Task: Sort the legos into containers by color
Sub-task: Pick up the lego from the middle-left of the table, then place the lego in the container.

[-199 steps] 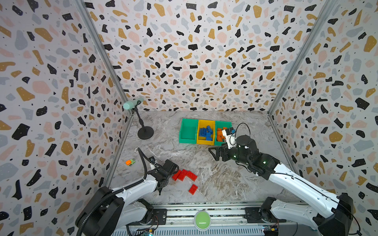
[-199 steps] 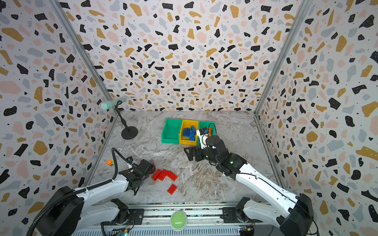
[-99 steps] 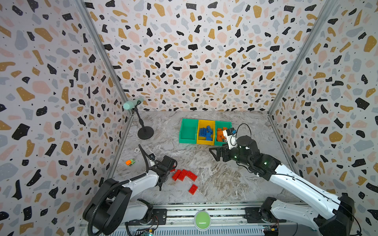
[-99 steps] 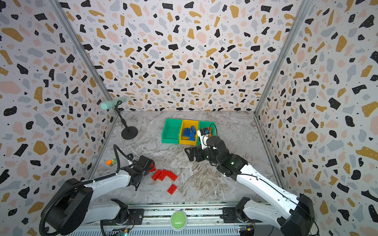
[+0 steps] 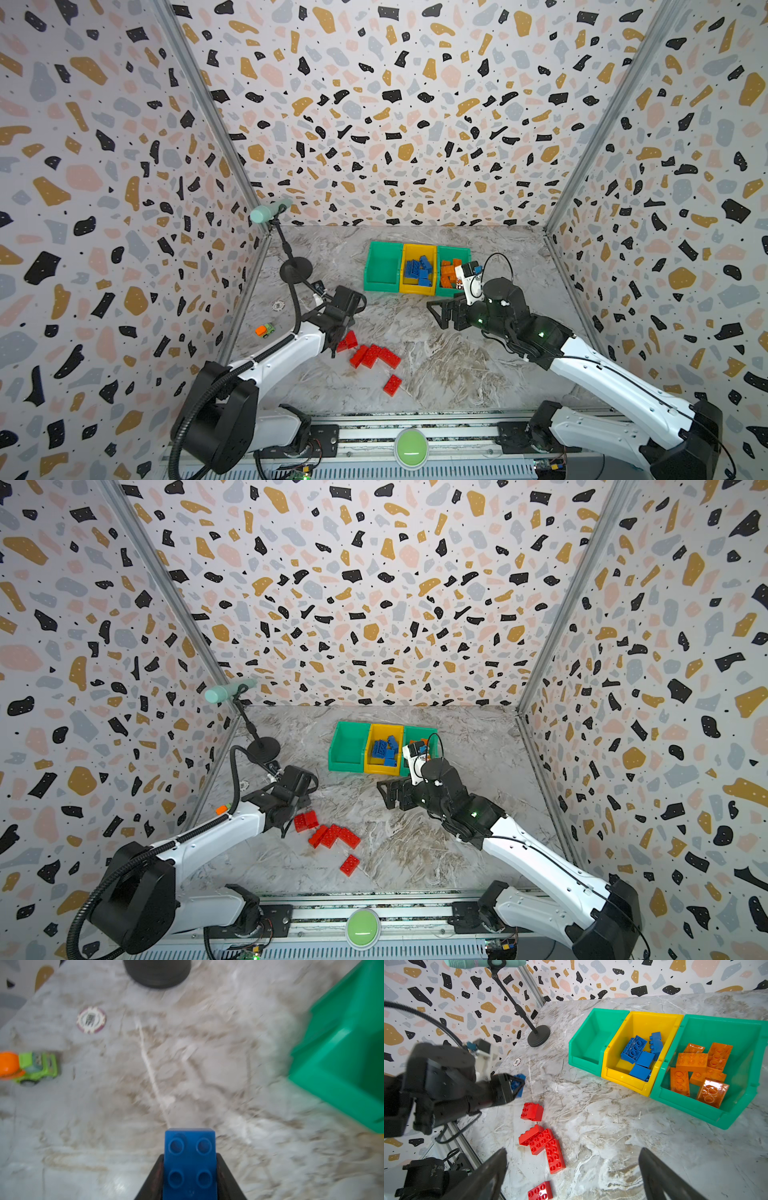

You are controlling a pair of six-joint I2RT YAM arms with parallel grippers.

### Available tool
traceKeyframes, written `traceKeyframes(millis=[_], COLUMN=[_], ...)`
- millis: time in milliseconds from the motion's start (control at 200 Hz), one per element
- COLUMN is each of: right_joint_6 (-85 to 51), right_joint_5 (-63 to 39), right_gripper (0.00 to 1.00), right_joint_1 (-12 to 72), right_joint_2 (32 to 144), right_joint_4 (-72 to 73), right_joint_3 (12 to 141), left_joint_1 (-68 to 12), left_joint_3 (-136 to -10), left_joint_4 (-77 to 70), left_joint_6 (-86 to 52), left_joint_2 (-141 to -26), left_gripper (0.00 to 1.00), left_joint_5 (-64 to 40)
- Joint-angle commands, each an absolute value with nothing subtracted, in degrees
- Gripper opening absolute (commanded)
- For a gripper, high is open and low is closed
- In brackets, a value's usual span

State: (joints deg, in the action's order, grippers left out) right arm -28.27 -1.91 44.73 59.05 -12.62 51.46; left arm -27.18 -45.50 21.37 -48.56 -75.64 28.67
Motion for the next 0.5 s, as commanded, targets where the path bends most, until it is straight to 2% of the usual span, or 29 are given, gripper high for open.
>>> traceKeyframes(millis=[0,265,496], right_joint_6=[-28.90,-29.51,-29.69], right_joint_5=[-0.57,2.11,3.99], right_gripper=[0.99,0.99,0.99], right_joint_1=[44.47,43.55,42.46], right_joint_2=[56.93,53.00,49.26], right_joint_4=[-13.75,-16.37,-19.72], right_joint_3=[51.20,49.91,49.88], left_joint_1=[-29.17,-35.65,-38.76], left_joint_3=[-53.97,-80.00,-105.95], left_joint_4=[22.15,21.85,27.72], left_joint_6=[-44.80,-41.07,-37.20], left_joint_2=[-79.47,-99.54,-119.30], left_gripper=[0.28,0.28,0.28], left_joint_5=[28.72,27.96,27.19])
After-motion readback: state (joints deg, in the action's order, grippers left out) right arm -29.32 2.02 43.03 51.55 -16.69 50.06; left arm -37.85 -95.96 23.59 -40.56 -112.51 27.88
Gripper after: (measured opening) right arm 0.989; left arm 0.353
